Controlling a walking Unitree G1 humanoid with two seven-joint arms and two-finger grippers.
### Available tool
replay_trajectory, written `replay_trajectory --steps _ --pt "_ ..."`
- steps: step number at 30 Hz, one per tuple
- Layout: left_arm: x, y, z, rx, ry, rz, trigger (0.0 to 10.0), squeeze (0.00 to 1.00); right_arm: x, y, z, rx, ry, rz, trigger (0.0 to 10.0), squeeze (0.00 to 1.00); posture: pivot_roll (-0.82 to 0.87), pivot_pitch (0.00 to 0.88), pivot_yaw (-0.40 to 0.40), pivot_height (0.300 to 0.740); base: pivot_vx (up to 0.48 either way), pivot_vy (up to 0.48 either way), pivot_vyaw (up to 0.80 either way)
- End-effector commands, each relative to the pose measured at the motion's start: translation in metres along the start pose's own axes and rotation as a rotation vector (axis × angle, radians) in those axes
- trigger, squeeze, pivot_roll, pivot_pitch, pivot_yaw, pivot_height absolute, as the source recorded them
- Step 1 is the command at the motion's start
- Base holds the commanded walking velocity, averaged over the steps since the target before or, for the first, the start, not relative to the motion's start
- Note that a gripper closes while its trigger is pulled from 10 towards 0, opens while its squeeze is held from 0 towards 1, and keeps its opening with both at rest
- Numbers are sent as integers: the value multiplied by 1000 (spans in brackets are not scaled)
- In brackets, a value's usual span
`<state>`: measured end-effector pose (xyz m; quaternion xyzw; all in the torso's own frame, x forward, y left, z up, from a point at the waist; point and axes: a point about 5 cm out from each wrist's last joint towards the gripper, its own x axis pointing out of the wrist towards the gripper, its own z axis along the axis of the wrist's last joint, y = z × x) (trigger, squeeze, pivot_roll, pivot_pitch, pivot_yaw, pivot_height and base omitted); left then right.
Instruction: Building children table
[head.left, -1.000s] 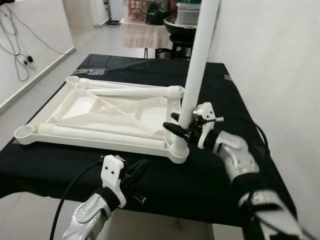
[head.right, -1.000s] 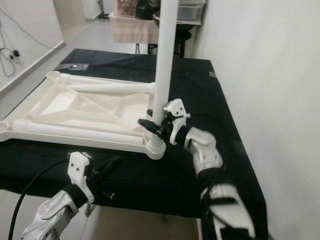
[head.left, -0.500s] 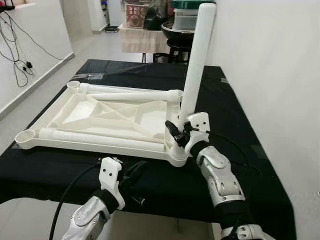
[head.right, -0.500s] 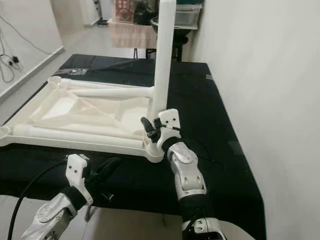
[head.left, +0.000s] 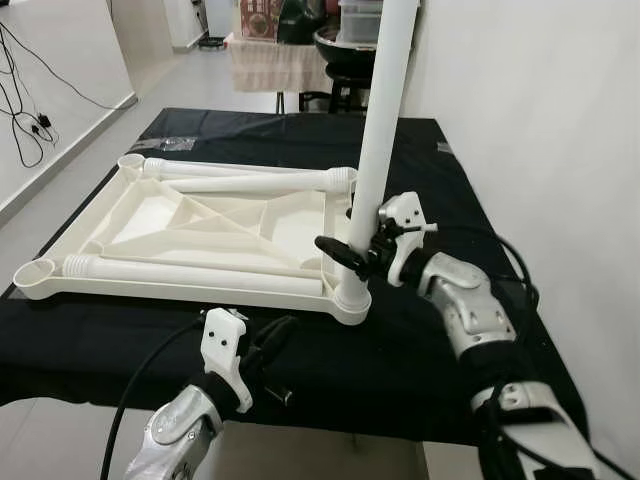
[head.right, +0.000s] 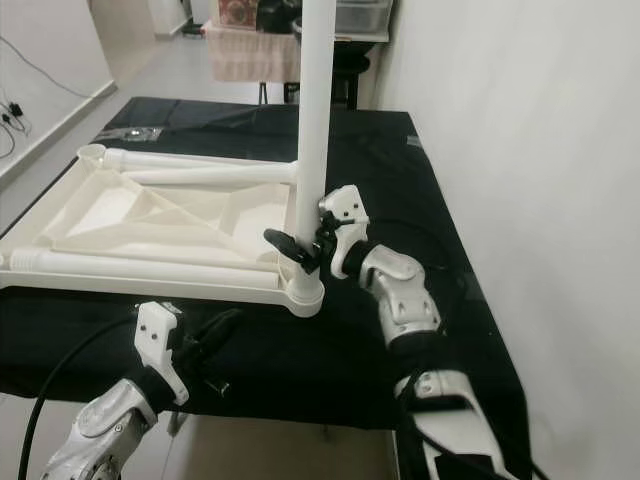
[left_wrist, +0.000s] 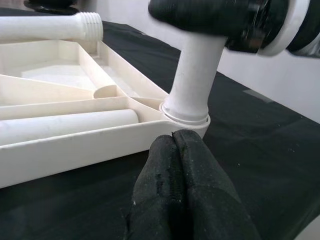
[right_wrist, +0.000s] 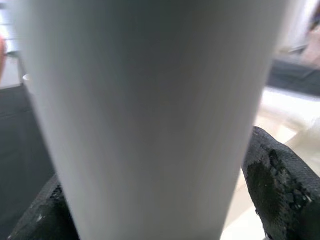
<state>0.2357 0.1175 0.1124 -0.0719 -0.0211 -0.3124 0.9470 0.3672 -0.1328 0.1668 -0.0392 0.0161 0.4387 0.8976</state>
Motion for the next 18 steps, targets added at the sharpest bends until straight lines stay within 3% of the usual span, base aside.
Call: replay_trajectory --steps 1,6,7,17,18 --pt "-1 0 -5 -6 17 7 10000 0 6 5 -4 -5 37 63 10000 0 91 0 -66 740 0 0 0" --pt "0 0 -5 -7 18 6 10000 0 6 2 -5 22 63 120 10000 0 92 0 -67 740 0 0 0" --pt "0 -1 -6 -8 18 6 10000 0 5 -2 -4 33 59 116 0 0 91 0 -69 740 0 0 0" --pt "-1 -2 -6 -16 18 5 10000 0 -8 -8 -7 36 38 88 0 0 83 1 -64 740 0 0 0" --pt "-2 -2 -6 -17 17 4 10000 0 -16 -11 -10 32 31 75 0 0 69 7 -53 740 0 0 0"
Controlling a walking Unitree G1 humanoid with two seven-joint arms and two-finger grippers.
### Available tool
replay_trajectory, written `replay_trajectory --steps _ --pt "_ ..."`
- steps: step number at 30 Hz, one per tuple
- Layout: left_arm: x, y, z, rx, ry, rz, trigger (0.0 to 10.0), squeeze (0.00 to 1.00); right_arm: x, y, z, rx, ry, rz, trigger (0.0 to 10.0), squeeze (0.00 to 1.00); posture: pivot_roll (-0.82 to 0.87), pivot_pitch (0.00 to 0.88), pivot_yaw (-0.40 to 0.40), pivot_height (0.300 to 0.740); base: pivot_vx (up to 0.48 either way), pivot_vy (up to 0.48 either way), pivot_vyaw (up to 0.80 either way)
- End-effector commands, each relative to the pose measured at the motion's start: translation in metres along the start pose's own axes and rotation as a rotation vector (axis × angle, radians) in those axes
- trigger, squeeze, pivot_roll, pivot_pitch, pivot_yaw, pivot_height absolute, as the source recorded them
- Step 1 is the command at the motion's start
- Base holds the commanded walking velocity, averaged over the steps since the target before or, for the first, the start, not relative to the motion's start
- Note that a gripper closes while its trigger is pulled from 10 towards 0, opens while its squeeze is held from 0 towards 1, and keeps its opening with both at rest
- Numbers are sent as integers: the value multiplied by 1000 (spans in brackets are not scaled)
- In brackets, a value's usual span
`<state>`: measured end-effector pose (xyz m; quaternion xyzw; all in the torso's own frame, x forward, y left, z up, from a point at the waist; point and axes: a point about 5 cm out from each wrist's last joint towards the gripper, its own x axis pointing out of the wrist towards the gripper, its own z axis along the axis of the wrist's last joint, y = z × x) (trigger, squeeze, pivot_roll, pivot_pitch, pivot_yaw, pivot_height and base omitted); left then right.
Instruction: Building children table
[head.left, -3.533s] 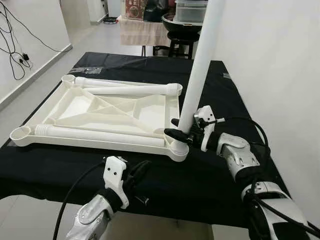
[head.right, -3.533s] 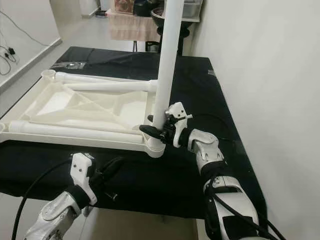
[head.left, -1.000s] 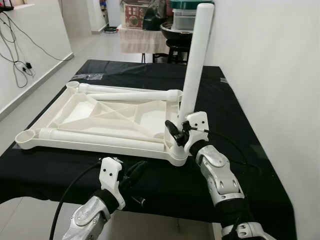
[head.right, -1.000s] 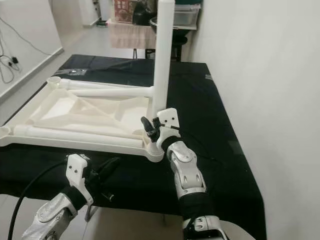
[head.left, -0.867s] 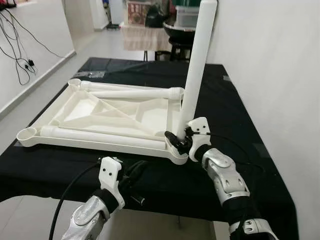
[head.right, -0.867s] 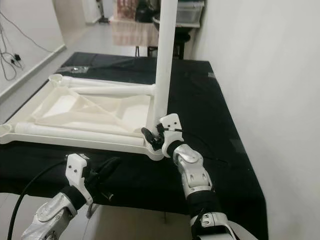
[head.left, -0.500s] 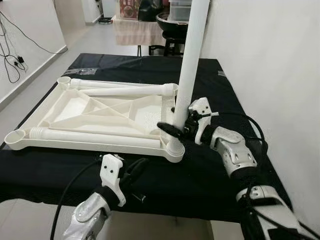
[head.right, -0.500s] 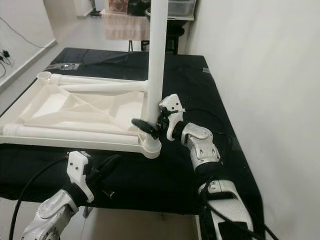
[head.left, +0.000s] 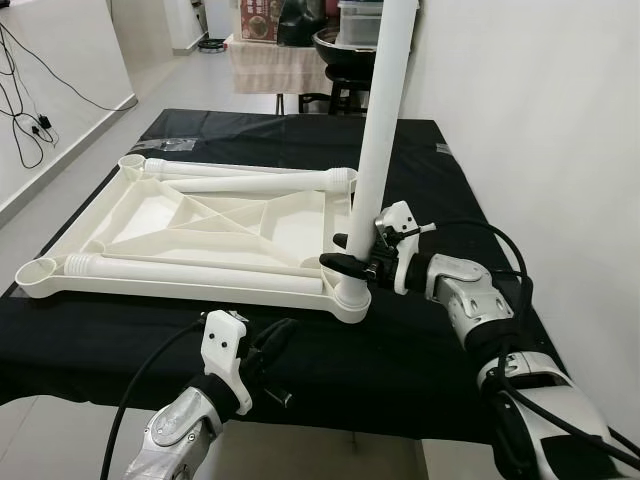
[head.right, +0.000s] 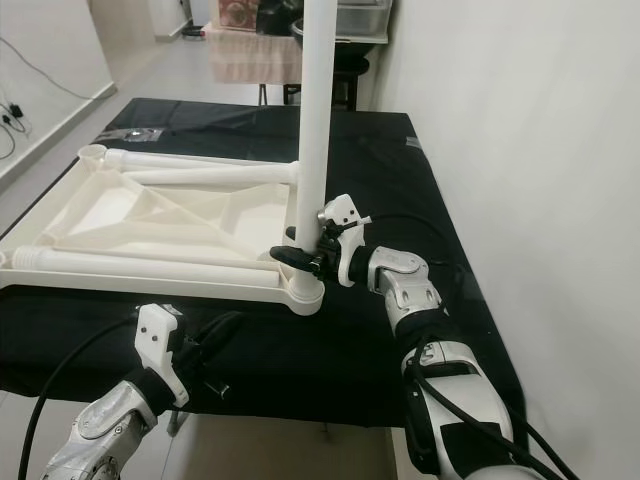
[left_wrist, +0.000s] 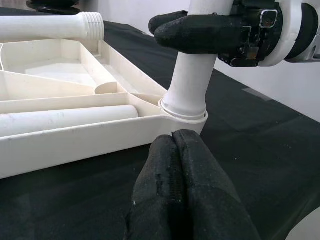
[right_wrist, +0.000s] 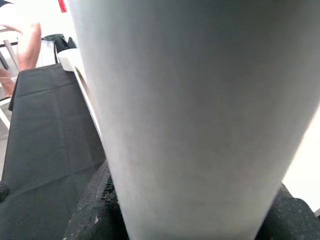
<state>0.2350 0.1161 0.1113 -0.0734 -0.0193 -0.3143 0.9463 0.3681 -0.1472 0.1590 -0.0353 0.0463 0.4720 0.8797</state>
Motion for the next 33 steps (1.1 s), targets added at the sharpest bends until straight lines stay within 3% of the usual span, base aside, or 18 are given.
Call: replay_trajectory --steps 1,4,5,6,7,8,9,10,12,15,17,19,20,24,25,29,30,33 --pt "-2 -1 -5 -13 14 7 10000 0 -6 -1 -1 0 -18 -3 0 0 69 7 -53 740 0 0 0" --pt "-5 -1 -3 -15 13 5 10000 0 -25 1 -16 -21 0 -173 0 0 51 21 -52 740 0 0 0" --pt "-6 0 -3 -15 12 6 10000 0 -22 7 -24 -18 16 -300 0 0 43 29 -48 740 0 0 0" --pt "-6 0 -3 -15 12 6 10000 0 -22 7 -24 -18 16 -300 0 0 43 29 -48 740 0 0 0" --pt "-6 0 -2 -15 12 6 10000 0 -19 11 -29 -15 25 -385 0 0 40 30 -46 740 0 0 0" --pt "-7 1 -2 -14 12 7 10000 0 -15 17 -35 18 20 -556 0 0 40 33 -43 740 0 0 0" --pt "-7 1 -2 -14 12 7 10000 0 -15 17 -35 18 20 -556 0 0 40 33 -43 740 0 0 0" --pt "-7 1 -1 -13 13 7 10000 0 -5 36 -44 89 17 -633 0 0 44 38 -40 740 0 0 0" --pt "-7 2 -2 -9 17 5 10000 0 16 66 -37 53 -21 -577 0 0 42 35 -31 740 0 0 0" --pt "-6 2 -2 -8 19 4 10000 0 23 59 -31 28 -22 -532 0 0 52 33 -48 740 0 0 0" --pt "-6 2 -2 -7 16 9 10000 0 21 44 -28 21 -11 -563 0 0 54 32 -45 740 0 0 0" --pt "-6 2 -2 -6 14 13 10000 0 20 39 -27 22 -12 -581 0 0 56 33 -45 740 0 0 0" --pt "-6 2 -2 -6 13 15 10000 0 17 35 -24 26 -6 -601 10000 0 58 32 -45 740 0 0 0" --pt "-6 2 -2 -7 15 12 10000 0 15 31 -19 31 -13 -583 10000 0 56 31 -39 740 0 0 0" --pt "-6 1 -2 -8 16 10 10000 0 15 29 -16 33 -17 -562 10000 1000 54 31 -36 740 0 0 0" --pt "-6 1 -2 -11 18 4 10000 0 16 23 -6 27 -42 -511 10000 1000 54 28 -37 740 0 0 0" --pt "-5 1 -2 -12 18 3 10000 0 20 20 5 7 -83 -398 10000 424 58 24 -41 740 0 0 0" --pt "-5 1 -2 -11 18 4 10000 0 22 19 15 -22 -110 -287 10000 424 62 24 -43 740 0 0 0"
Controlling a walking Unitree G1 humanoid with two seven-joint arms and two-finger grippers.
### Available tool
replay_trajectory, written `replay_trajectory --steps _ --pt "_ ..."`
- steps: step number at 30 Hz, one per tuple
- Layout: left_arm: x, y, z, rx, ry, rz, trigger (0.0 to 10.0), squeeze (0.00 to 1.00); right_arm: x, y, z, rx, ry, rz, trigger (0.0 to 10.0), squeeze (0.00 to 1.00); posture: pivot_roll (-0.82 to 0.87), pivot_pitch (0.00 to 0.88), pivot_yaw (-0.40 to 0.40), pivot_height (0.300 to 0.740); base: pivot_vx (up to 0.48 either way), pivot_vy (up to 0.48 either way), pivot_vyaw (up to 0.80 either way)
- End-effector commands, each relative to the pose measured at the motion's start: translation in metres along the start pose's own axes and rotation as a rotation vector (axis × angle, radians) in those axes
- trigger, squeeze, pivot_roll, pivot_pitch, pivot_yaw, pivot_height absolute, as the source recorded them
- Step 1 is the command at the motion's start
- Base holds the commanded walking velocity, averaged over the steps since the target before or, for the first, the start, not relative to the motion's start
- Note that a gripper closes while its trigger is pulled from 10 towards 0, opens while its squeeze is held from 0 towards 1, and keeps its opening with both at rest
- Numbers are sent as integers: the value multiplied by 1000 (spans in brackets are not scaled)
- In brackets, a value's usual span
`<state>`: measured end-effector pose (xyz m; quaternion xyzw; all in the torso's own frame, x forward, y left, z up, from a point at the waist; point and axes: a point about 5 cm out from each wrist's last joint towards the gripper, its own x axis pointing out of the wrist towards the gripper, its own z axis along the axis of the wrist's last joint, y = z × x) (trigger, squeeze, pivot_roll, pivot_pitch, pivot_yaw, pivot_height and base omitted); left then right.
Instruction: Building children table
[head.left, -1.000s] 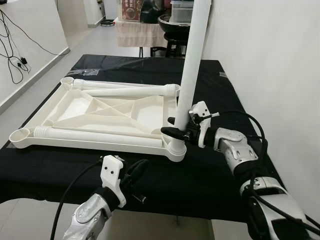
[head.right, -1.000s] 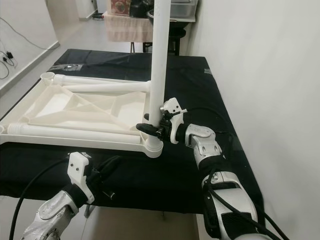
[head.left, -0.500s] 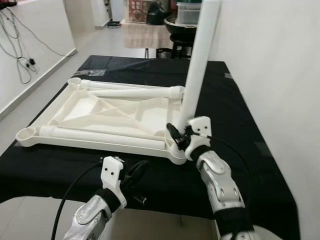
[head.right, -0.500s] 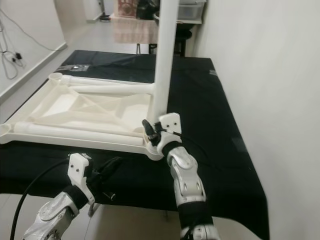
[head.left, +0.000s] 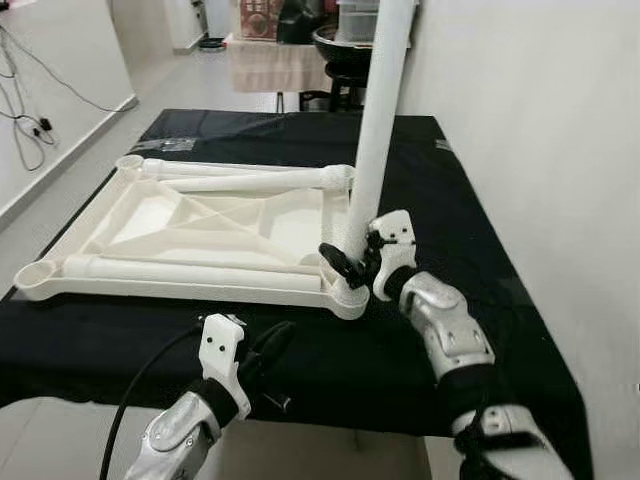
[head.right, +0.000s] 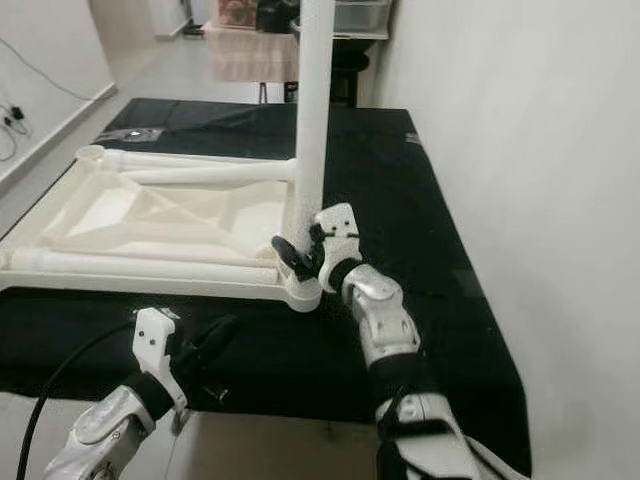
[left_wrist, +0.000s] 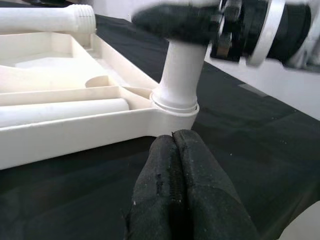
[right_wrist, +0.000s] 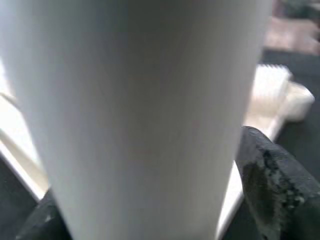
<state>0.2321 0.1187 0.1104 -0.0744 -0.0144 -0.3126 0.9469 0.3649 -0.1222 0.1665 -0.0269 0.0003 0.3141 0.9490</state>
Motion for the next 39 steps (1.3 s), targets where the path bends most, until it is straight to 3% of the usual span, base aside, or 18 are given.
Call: replay_trajectory --steps 1,2,5,8,12,13,14,21,24,26,31,32,33,34,35,39 --pt "-1 1 -2 -5 9 1 10000 0 6 4 8 -21 -33 134 10000 0 66 20 -46 740 0 0 0" --pt "-1 1 -2 -5 9 1 10000 0 6 4 8 -21 -33 134 10000 0 66 20 -46 740 0 0 0" --pt "0 1 -2 -1 10 4 10000 0 12 7 13 -43 -10 343 10000 0 75 17 -48 740 0 0 0" --pt "0 1 -2 -1 12 3 10000 0 13 8 12 -28 20 442 10000 0 81 12 -47 740 0 0 0" --pt "0 1 -2 -1 13 2 10000 0 14 7 11 -15 36 470 10000 0 81 12 -47 740 0 0 0" --pt "0 1 -3 -1 13 1 10000 0 14 6 10 1 40 473 9137 0 83 11 -49 740 0 0 0" --pt "0 0 -3 -1 13 1 10000 0 14 5 9 10 40 472 0 0 86 13 -51 740 0 0 0" --pt "1 -1 -2 -2 10 2 10000 0 8 -2 3 25 23 447 0 0 77 16 -51 740 0 0 0" --pt "0 -1 -2 -5 9 1 10000 0 4 -6 -3 32 10 387 0 0 73 17 -52 740 0 0 0" --pt "0 -1 -2 -5 6 3 10000 0 -3 -4 -22 -9 52 268 0 0 75 26 -57 740 0 0 0" --pt "0 -1 -1 -3 4 6 10000 0 -8 -1 -33 -38 84 202 0 0 75 26 -57 740 0 0 0" --pt "-1 0 -1 -3 3 8 10000 0 -8 5 -37 20 78 -50 0 0 43 33 -54 740 0 0 0" --pt "-1 0 -1 -3 3 8 10000 0 -8 5 -37 20 78 -50 0 0 43 33 -54 740 0 0 0" --pt "-1 1 0 -9 0 8 10000 0 -14 26 -43 50 70 -180 0 0 36 38 -54 740 0 0 0" --pt "-2 2 0 -12 -1 8 10000 0 -20 45 -45 26 74 -228 0 0 33 36 -36 740 0 0 0" --pt "-1 1 0 -8 1 8 10000 0 -17 46 -42 23 58 -252 0 0 64 33 -55 740 0 0 0"
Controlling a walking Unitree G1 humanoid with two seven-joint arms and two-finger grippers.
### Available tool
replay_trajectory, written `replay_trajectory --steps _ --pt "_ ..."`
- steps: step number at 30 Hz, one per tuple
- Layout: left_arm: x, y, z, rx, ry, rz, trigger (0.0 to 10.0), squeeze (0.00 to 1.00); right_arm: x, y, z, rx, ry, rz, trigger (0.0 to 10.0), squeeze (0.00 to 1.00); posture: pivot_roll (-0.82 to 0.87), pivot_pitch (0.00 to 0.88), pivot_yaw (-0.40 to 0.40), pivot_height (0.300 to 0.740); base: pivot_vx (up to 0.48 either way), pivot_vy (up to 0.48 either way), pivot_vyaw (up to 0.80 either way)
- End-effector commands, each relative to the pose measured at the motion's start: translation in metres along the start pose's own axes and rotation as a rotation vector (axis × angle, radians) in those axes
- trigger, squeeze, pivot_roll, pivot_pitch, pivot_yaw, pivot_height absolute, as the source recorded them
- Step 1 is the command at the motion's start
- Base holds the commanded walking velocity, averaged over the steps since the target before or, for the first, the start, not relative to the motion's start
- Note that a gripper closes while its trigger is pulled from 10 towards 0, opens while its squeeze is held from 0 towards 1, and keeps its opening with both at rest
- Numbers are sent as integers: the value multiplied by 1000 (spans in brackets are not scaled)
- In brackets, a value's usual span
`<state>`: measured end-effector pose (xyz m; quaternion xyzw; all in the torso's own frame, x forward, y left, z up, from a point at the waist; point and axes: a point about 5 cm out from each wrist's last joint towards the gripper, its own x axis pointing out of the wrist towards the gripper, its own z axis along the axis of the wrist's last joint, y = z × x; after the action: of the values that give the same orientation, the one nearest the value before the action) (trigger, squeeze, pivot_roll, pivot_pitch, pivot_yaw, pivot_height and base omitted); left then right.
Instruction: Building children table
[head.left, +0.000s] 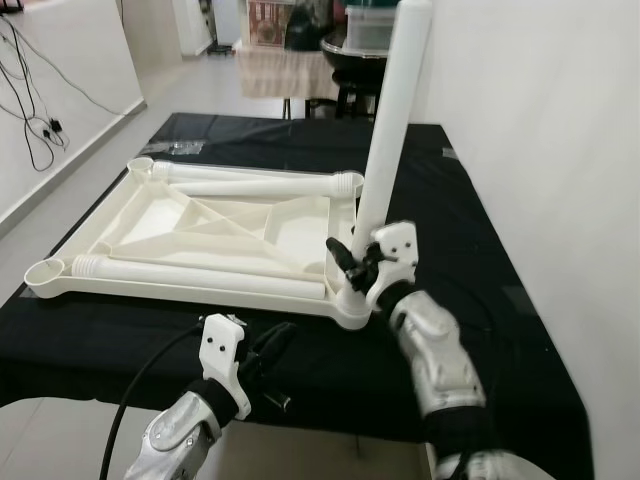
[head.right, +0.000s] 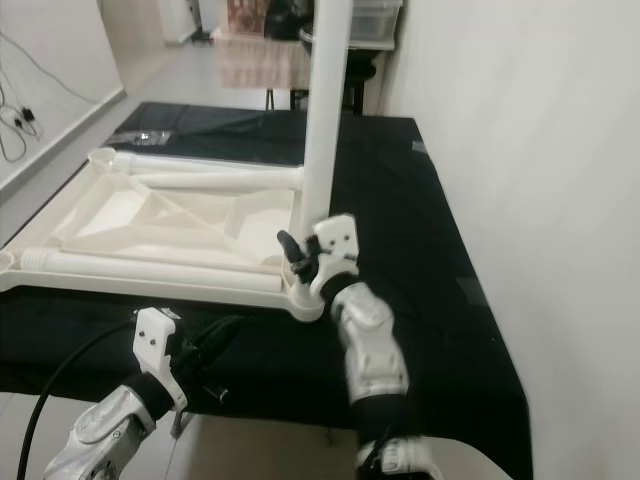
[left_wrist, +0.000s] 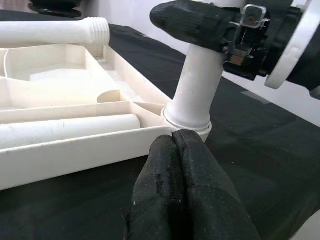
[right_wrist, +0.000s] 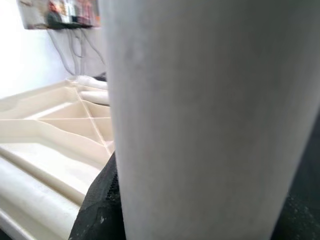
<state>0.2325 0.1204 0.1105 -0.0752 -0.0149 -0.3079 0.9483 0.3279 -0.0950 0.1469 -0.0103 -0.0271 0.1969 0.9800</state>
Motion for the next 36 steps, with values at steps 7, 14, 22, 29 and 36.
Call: replay_trajectory --steps 7,14,22,29,36 --pt "0 0 -1 0 2 10 10000 0 18 -17 -14 20 101 -55 10000 0 77 28 -59 740 0 0 0" --pt "2 -2 -2 -5 7 0 10000 0 25 -18 3 50 57 166 10000 1000 80 20 -66 740 0 0 0" --pt "2 -2 -3 -7 6 1 10000 0 24 -15 20 -14 44 616 10000 0 90 10 -73 740 0 0 0" --pt "3 -3 -4 -3 10 -1 10000 0 20 -19 7 -79 165 848 10000 0 104 4 -85 740 0 0 0" --pt "3 -5 -4 2 9 4 10000 0 35 -34 14 -15 156 656 0 0 112 5 -88 740 0 0 0"
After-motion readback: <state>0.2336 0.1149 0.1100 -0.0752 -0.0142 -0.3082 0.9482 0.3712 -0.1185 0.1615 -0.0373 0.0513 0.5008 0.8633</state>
